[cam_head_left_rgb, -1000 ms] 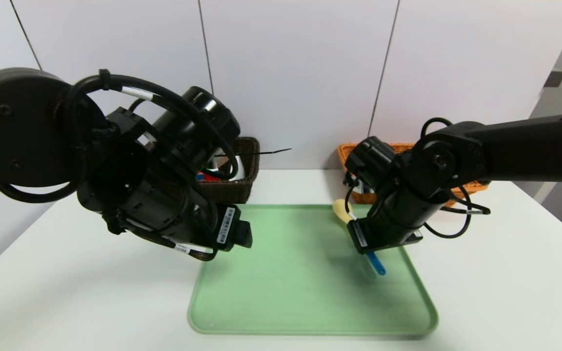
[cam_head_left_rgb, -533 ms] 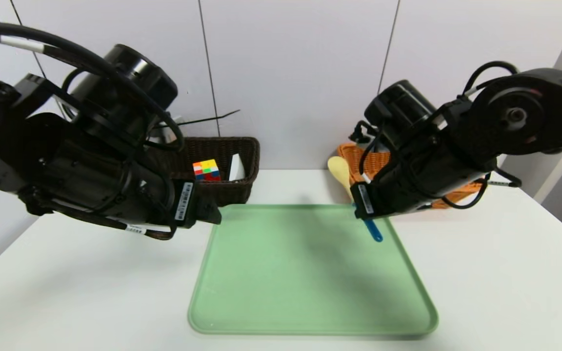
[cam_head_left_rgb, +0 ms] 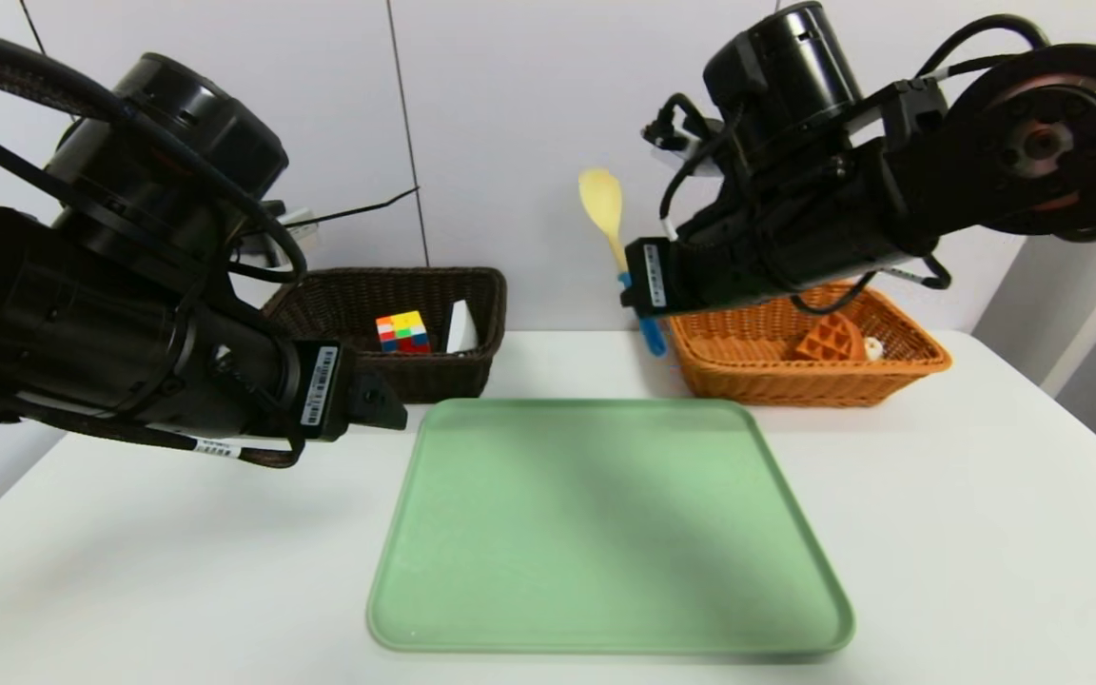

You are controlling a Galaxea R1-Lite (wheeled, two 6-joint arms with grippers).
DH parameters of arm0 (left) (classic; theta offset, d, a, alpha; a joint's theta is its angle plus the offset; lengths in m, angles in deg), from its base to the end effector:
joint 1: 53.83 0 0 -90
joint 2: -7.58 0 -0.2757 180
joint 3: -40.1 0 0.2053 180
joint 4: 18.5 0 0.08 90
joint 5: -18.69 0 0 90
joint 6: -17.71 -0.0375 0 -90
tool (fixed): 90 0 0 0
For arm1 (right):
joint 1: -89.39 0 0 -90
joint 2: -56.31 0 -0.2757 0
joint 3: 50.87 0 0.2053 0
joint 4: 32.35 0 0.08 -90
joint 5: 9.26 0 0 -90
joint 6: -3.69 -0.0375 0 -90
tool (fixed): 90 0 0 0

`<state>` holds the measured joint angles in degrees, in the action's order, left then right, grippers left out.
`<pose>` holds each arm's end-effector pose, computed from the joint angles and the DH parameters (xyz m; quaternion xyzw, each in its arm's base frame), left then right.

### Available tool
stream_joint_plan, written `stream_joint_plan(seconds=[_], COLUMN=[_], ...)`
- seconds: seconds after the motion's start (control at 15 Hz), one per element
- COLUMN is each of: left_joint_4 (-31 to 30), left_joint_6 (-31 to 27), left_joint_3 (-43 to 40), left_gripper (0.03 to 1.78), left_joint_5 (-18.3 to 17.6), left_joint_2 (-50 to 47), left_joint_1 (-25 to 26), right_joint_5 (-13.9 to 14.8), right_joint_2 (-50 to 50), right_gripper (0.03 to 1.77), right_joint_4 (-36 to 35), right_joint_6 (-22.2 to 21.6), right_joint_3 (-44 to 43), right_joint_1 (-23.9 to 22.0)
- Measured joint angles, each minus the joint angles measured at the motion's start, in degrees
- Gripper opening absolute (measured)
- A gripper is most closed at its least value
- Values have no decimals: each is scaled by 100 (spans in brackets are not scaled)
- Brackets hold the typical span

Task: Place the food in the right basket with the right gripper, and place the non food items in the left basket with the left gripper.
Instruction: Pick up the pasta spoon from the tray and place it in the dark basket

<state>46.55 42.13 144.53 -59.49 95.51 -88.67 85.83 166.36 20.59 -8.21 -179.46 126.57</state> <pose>0.2212 -0.1446 0.2464 -0.0298 0.4074 -0.0979 0.9075 0.3095 0.2306 0.2580 -0.0109 0.3017 0.2340 0.9242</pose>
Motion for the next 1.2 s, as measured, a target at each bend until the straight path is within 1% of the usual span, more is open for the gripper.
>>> stream_joint_plan(seconds=[0.33, 0.67, 0.87, 1.0, 1.2], left_joint_4=[-38, -52, -57, -63, -66], left_joint_6=[-2, -26, -15, -13, -17], left_joint_3=[-199, -312, -406, -491, -538], left_gripper=[169, 169, 169, 169, 169], left_joint_5=[-44, -52, -55, -38, -38], left_joint_2=[-100, -221, -249, -276, -328], left_joint_1=[91, 91, 83, 89, 94], right_joint_5=[-13, -9, 38, 16, -20], right_joint_2=[841, 1596, 1999, 2216, 2503], right_gripper=[17, 17, 17, 17, 17], right_joint_4=[-1635, -3189, -4164, -4680, -5126], right_joint_6=[722, 962, 1250, 1435, 1933], right_joint_3=[-285, -478, -483, -496, -513], right_joint_1=[157, 228, 289, 383, 501])
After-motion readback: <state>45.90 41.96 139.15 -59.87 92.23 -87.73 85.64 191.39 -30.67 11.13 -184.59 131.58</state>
